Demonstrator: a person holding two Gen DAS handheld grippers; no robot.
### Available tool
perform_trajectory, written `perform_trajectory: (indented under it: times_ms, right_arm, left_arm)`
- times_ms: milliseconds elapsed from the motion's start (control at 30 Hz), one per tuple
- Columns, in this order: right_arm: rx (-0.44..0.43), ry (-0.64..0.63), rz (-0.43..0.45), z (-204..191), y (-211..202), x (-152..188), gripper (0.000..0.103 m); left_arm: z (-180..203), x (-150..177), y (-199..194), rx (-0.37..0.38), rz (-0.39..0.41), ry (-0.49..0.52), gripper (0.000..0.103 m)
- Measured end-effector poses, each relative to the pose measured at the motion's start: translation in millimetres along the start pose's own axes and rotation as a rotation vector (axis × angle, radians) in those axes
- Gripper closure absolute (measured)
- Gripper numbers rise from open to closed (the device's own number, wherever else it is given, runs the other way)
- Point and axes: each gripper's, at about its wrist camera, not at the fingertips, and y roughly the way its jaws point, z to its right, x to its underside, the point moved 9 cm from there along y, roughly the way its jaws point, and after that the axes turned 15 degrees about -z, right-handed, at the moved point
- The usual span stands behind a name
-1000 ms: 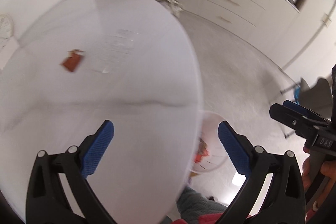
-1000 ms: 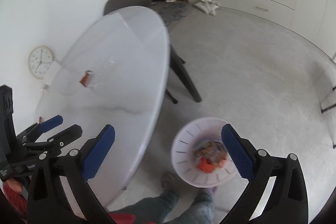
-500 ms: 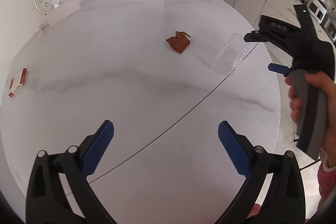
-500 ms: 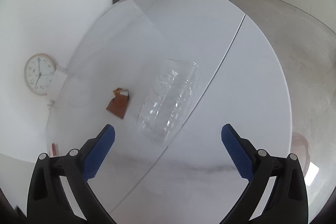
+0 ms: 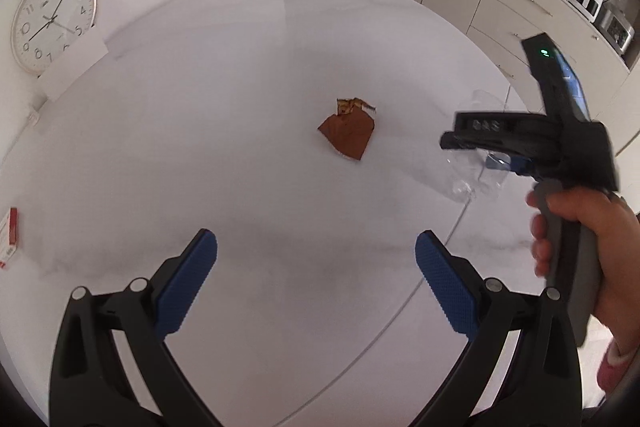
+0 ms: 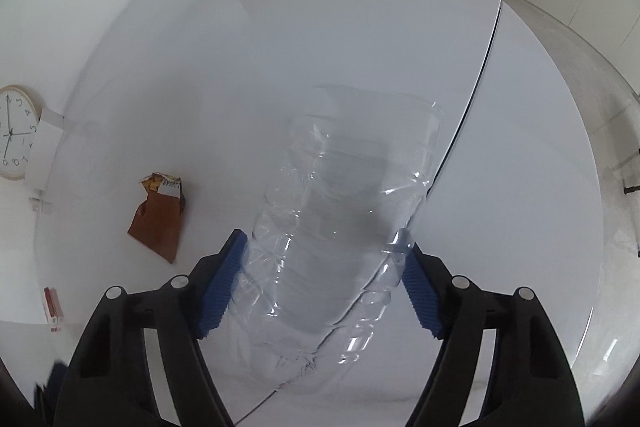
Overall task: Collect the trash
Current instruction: 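Grasp the brown wrapper with the left tool while the right tool holds the bottle, then carry bottle and brown wrapper over the wastebasket and open both tools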
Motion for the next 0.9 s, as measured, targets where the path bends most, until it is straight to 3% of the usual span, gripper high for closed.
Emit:
perform_trajectory:
  times_ms: [200, 267, 367, 467, 567, 800, 900]
  right_arm:
    - [-0.112, -0.02, 0.06, 33, -45, 25, 0.03]
    - [-0.112, -0.043, 0.072, 48, -62, 42, 0.029]
    - [-0.082, -0.045, 0.081, 77, -84, 68, 0.029]
    - [-0.088, -0.008, 0.078, 105, -95, 89, 0.029]
    - [-0.112, 0.035, 0.078, 132, -106, 113, 0.029]
    - [-0.138, 0.052, 0.087, 146, -112, 135, 0.029]
    - [-0.135, 0.06, 0.104, 150, -114, 139, 0.029]
  left_arm:
    - [17, -65, 54, -0.014, -0.023, 0.069, 0.008]
    - [21, -82, 74, -0.004, -0.051, 0.061, 0.01]
    - [25, -99, 97, 0.004, -0.079, 0.052, 0.02]
    - [28, -104, 111, 0.008, -0.103, 0.05, 0.035]
    - [34, -106, 108, 0.004, -0.07, 0.066, 0.047]
    - [47, -104, 97, -0.042, -0.039, 0.077, 0.074]
    - [55, -97, 86, -0.016, -0.045, 0.076, 0.077]
